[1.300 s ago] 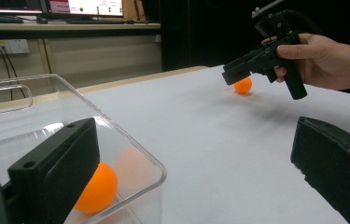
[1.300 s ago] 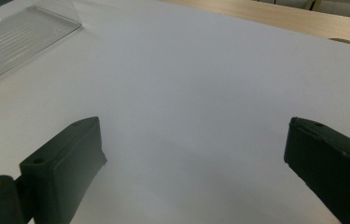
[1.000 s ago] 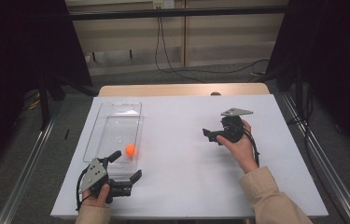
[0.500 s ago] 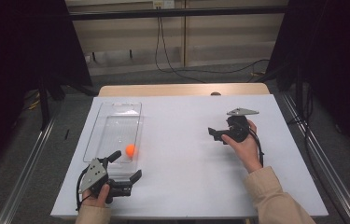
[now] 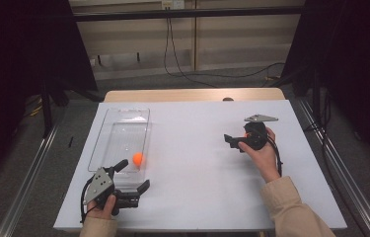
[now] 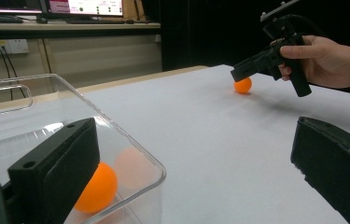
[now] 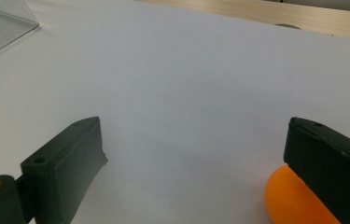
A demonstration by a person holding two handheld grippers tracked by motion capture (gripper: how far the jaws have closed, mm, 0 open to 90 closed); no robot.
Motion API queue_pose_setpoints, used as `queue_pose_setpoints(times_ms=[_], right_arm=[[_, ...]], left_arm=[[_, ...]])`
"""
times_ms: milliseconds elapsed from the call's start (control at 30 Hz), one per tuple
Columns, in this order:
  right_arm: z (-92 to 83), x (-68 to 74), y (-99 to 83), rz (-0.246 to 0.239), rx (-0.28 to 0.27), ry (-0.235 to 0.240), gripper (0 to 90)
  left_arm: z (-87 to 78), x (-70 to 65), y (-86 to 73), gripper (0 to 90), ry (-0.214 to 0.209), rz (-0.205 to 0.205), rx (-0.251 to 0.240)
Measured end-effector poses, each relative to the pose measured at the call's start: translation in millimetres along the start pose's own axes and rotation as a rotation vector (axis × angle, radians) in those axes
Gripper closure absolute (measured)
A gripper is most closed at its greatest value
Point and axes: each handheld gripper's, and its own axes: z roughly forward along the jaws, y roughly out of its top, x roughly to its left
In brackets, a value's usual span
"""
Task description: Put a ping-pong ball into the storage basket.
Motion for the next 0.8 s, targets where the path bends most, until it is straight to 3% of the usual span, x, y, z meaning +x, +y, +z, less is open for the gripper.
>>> queue_pose_setpoints(times_ms=[800], right_arm=[[-4.1, -14.9, -3.8, 0.021, 0.006, -0.043, 4.7]], left_arm=[[0.1, 0.0, 0.1, 1.0, -0.001, 0.000, -0.001]])
